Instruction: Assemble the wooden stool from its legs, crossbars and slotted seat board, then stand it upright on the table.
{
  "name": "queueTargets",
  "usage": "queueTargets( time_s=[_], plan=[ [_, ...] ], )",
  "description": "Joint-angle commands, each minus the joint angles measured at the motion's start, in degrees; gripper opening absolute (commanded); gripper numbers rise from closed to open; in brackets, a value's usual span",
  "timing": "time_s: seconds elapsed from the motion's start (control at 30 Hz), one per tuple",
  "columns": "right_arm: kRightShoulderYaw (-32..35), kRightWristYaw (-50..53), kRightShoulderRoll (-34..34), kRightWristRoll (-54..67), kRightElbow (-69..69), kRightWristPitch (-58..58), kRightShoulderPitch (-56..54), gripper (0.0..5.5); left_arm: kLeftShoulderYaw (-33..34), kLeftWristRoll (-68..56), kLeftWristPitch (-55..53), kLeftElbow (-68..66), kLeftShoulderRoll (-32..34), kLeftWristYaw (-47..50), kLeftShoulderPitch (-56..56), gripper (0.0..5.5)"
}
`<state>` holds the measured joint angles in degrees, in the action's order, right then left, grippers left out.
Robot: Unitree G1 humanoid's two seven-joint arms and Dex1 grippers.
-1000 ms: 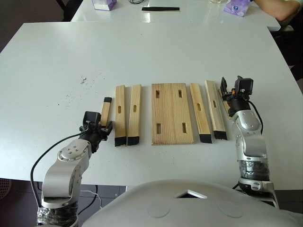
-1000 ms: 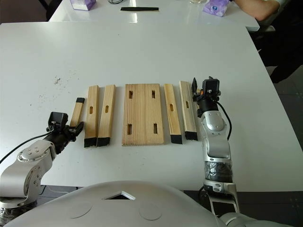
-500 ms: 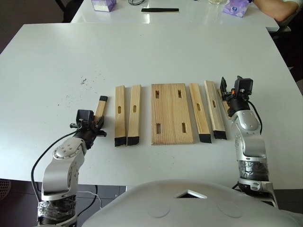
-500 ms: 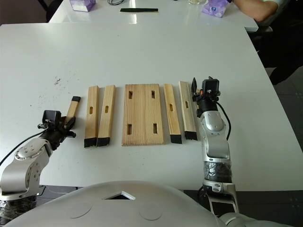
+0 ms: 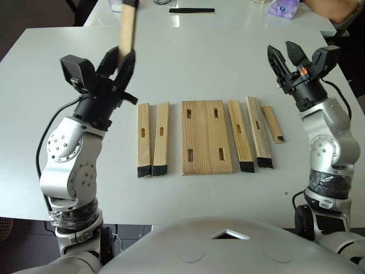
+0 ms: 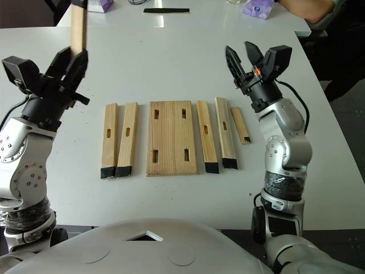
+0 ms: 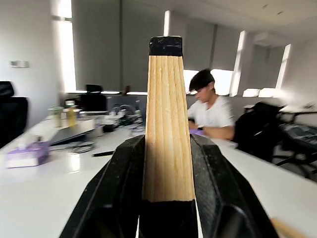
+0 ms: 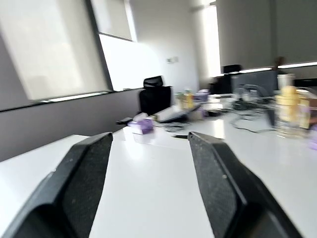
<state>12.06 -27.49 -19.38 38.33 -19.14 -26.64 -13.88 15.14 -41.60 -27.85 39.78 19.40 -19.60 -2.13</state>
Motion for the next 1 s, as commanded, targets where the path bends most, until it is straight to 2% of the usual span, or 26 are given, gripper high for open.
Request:
queueTargets(
  time_s=[0.03, 0.17, 0.3, 0.67, 0.93, 1.0],
  plan=[
    [2.82, -14.12, -9.24, 25.73, -3.79, -15.58, -8.74, 2.81, -1.64, -24.62, -5.00, 2.76, 1.15, -5.63, -4.47, 1.31],
    [1.94, -20.60, -14.59, 32.95, 0.44, -22.49, -16.36, 2.81, -4.97, -25.45, -7.02, 2.36, 5.61, -10.86, -6.43, 1.31],
    [-0.38, -25.44, -17.20, 34.45, 2.37, -25.73, -19.68, 2.81, -6.37, -28.32, -8.55, 1.47, 8.17, -13.21, -7.65, 1.31],
    [-3.43, -25.99, -15.26, 35.33, 0.64, -26.29, -20.35, 2.81, -10.71, -24.33, -7.82, 1.79, 10.20, -14.96, -6.77, 1.31],
    [-5.90, -29.72, -16.10, 31.32, -2.22, -24.79, -18.14, 2.81, -14.10, -22.29, -7.82, 1.39, 9.87, -15.13, -4.45, 1.31],
    [-6.09, -30.68, -16.27, 30.23, -3.28, -24.15, -17.25, 2.53, -14.89, -21.34, -8.12, 1.32, 10.36, -15.36, -4.36, 1.31]
  ],
)
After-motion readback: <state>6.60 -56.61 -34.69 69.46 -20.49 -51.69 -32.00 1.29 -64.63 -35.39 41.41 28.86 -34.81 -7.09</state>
